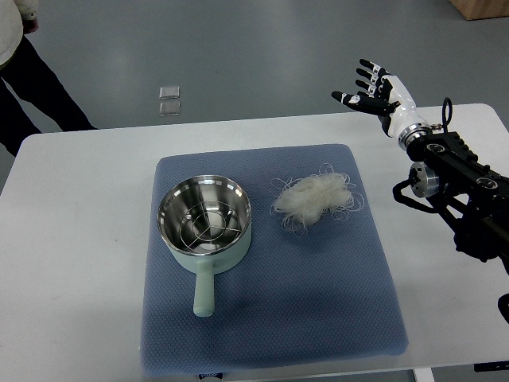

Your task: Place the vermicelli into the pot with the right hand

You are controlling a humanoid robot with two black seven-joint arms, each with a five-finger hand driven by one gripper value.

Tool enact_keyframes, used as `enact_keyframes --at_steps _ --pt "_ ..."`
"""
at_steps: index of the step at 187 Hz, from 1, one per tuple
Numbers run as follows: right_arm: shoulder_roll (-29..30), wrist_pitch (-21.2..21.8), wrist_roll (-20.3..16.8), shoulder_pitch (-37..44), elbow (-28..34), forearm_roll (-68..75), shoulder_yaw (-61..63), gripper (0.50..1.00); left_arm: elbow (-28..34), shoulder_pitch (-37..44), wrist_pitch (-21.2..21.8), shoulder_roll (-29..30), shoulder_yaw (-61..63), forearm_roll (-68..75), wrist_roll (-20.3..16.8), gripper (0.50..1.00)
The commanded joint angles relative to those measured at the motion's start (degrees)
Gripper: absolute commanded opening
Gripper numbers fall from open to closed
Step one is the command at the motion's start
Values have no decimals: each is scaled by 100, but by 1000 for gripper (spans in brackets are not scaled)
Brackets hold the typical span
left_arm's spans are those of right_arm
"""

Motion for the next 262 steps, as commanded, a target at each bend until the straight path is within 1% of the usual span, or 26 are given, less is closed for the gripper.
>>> enact_keyframes --at_steps 1,39,82,114,124,136,143,190,205,223,262 --pt "21 -2 162 -15 -8 0 -2 924 -4 0 1 0 0 0 0 1000" --pt "21 50 135 -15 -17 0 -2 924 -13 0 1 0 9 0 0 1000" --pt "13 437 153 -24 -34 0 7 924 -22 0 1 0 0 0 0 1000" --pt "48 428 206 -24 -25 0 16 924 -13 0 1 0 0 0 0 1000" --pt "65 419 250 -24 -25 0 77 921 -4 0 1 0 0 0 0 1000" --pt "83 419 460 -41 -25 0 165 924 -4 0 1 0 0 0 0 1000" --pt "83 428 504 -50 -25 0 165 924 -4 0 1 0 0 0 0 1000" --pt "74 472 487 -41 -34 0 165 924 -4 0 1 0 -8 0 0 1000" --pt "65 543 478 -33 -34 0 165 924 -4 0 1 0 -8 0 0 1000" --pt "57 753 478 -6 -52 -9 147 924 5 0 1 0 -8 0 0 1000" --pt "30 912 478 3 -52 -9 86 921 5 0 1 0 -8 0 0 1000"
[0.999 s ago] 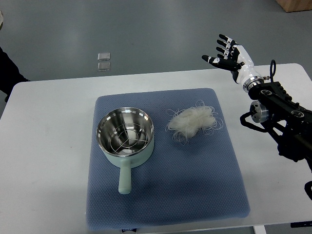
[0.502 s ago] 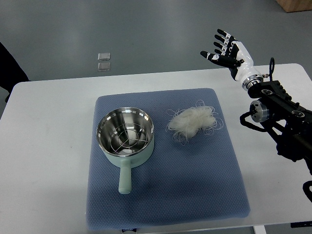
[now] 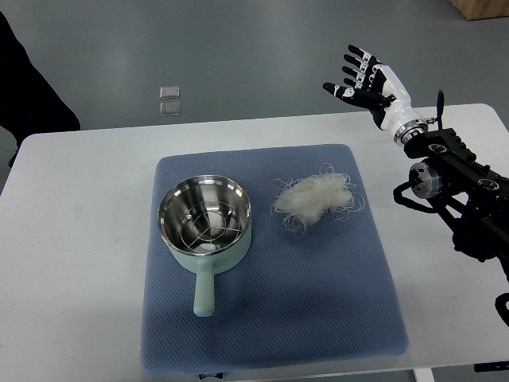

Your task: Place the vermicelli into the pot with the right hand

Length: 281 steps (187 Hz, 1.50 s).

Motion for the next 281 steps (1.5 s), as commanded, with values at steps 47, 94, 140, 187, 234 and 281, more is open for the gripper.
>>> enact_keyframes --at_steps 47,94,140,187,234,281 --pt "-94 720 0 40 43 -87 -114 921 1 0 0 0 0 0 0 1000" --pt "-674 1704 9 479 140 -325 -791 921 1 0 0 0 0 0 0 1000" --pt "-1202 2680 26 1288 500 -1546 -1696 921 -17 0 0 0 0 0 0 1000" --pt "-1254 2856 53 1991 790 -2821 -2812 921 -35 -9 -9 0 0 0 0 1000" --pt "-1237 2961 132 2545 913 -3919 -3867 921 -8 -9 -9 0 0 0 0 1000" --pt "-1158 3014 141 2501 896 -4957 -4298 921 -8 -9 -9 0 9 0 0 1000"
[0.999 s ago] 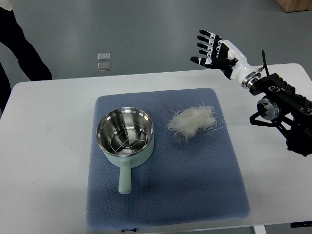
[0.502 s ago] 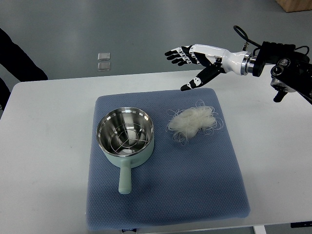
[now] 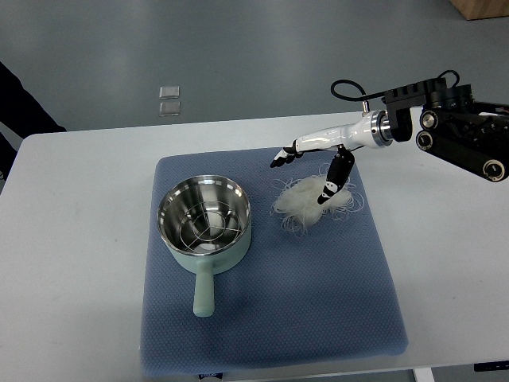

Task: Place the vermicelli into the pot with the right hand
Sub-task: 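Reach the right hand down over the white vermicelli bundle, then close the right hand fingers around the vermicelli bundle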

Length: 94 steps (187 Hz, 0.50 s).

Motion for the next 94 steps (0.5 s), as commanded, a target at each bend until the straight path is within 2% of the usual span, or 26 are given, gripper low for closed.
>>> enact_keyframes --at_steps 1,48,94 --pt "35 -47 -8 -47 -27 -419 -146 919 0 -4 -2 0 6 0 0 1000" --pt "184 -214 -52 -91 -141 -631 -375 919 -9 -13 -2 0 15 0 0 1000" --pt "474 -873 -52 -451 -457 -771 -480 913 18 -30 -2 0 15 0 0 1000"
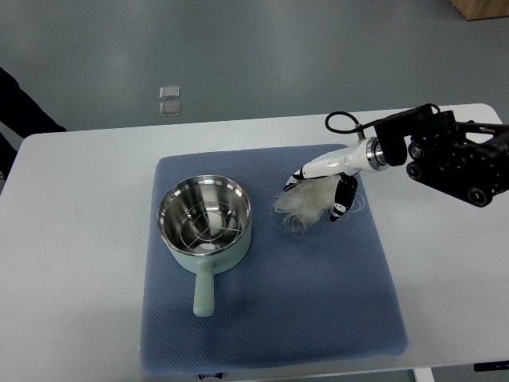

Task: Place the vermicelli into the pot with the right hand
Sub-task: 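Close the right hand fingers around the vermicelli bundle, then lift the vermicelli with the right hand and carry it over the steel pot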

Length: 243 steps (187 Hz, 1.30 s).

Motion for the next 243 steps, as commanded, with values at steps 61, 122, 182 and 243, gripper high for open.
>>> enact_keyframes --at_steps 61,122,182,243 --pt "108 -424 -17 -159 -282 -400 -24 500 18 -1 0 0 0 0 0 1000" --pt "11 -1110 26 17 -212 -172 107 500 9 -1 0 0 0 0 0 1000" --pt "117 -943 26 1195 210 865 151 500 18 -1 0 0 0 0 0 1000" --pt "1075 -486 44 1801 324 1516 55 500 18 -1 9 0 -9 -9 0 1000"
